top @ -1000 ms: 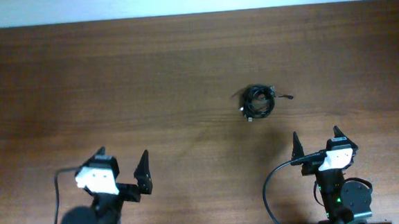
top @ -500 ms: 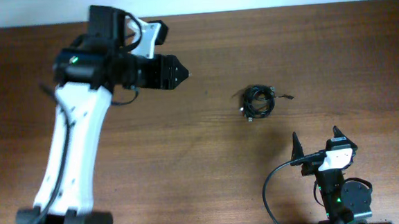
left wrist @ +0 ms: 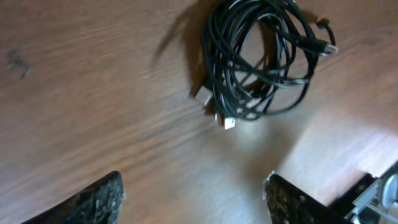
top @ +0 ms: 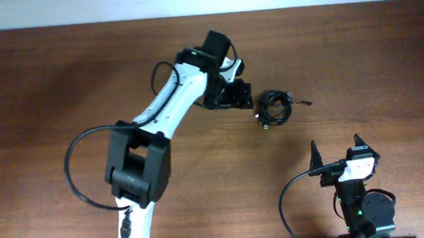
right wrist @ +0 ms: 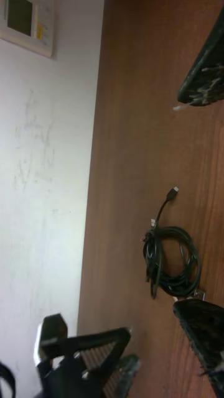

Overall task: Untangle cables
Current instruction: 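Move the left gripper over the black cable bundle and lower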

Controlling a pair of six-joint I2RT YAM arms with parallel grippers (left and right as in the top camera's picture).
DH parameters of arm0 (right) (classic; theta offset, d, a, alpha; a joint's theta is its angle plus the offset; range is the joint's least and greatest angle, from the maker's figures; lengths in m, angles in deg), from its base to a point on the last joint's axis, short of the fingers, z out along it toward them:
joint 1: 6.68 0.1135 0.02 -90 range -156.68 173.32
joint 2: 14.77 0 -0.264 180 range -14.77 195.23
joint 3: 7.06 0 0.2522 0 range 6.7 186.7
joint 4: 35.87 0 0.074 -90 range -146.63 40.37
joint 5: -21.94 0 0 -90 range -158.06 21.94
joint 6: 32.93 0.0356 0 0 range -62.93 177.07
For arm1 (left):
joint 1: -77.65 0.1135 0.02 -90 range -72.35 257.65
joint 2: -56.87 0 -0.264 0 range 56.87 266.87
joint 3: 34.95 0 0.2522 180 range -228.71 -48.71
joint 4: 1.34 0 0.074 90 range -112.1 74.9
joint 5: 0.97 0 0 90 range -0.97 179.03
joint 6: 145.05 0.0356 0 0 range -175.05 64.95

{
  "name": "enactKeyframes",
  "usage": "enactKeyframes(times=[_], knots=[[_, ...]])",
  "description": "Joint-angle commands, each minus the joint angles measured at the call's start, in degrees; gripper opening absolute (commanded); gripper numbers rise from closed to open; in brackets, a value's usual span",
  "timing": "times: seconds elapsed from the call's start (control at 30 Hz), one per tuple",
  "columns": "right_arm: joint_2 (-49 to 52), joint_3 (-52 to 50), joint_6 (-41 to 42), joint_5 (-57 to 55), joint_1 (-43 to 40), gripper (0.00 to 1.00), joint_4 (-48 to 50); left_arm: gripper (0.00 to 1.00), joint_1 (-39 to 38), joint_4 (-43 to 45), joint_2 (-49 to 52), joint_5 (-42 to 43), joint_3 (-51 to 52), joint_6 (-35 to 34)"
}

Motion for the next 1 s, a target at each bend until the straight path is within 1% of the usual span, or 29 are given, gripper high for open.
enactKeyframes(times=[0.0, 0.03, 0.17, 0.3, 0.33, 0.4, 0.47, 0.63, 0.67, 0.73, 0.77, 0.8, 0.83, 0.87, 0.97], knots=[[-0.39, -0.26, -0.39, 0.09, -0.46, 0.99, -0.44, 0.82, -0.87, 2.51, 1.7, -3.17, -0.55, -0.83], [-0.39, -0.26, -0.39, 0.09, -0.46, 0.99, -0.44, 0.86, -0.87, 3.02, 1.7, -5.14, -0.55, -1.49], [-0.39, -0.26, -0.39, 0.09, -0.46, 0.98, -0.44, 0.88, -0.85, 5.16, 1.73, -9.81, -0.55, -3.76], [-0.39, -0.26, -0.39, 0.09, -0.46, 0.99, -0.44, 0.86, -0.85, 7.45, 1.73, -9.86, -0.46, -4.72], [-0.39, -0.26, -0.39, 0.09, -0.46, 0.98, -0.44, 0.84, -0.85, 7.21, 1.73, -10.01, -0.42, -5.27], [-0.39, -0.26, -0.39, 0.09, -0.46, 0.99, -0.44, 0.84, -0.83, 6.38, 1.73, -12.79, -0.39, -8.96], [-0.39, -0.26, -0.39, 0.09, -0.46, 0.98, -0.44, 0.84, -0.85, 6.51, 1.73, -14.12, -0.39, -9.18], [-0.39, -0.26, -0.39, 0.09, -0.46, 0.98, -0.44, 0.84, -0.92, 7.23, 1.73, -14.14, -0.39, -9.44], [-0.39, -0.26, -0.39, 0.09, -0.46, 0.99, -0.44, 0.8, -1.01, 7.5, 1.73, -14.12, -0.39, -9.79], [-0.39, -0.26, -0.39, 0.09, -0.46, 0.99, -0.44, 0.78, -1.77, 8.22, 1.73, -14.14, -0.39, -9.86], [-0.39, -0.26, -0.39, 0.07, -0.46, 0.99, -0.44, 0.69, -2.12, 8.37, 1.73, -14.19, -0.35, -9.88], [-0.39, -0.26, -0.39, 0.09, -0.46, 0.98, -0.44, 0.65, -2.51, 8.57, 1.73, -14.75, -0.28, -10.93], [-0.39, -0.26, -0.39, 0.09, -0.46, 0.98, -0.44, 0.67, -3.06, 8.59, 1.75, -16.85, -0.28, -12.87], [-0.39, -0.26, -0.39, 0.09, -0.46, 0.98, -0.44, 0.71, -3.65, 9.16, 1.77, -18.56, -0.28, -13.66], [-0.39, -0.26, -0.39, 0.09, -0.46, 0.98, -0.44, 0.71, -4.74, 10.84, 1.84, -18.67, -0.28, -13.64]])
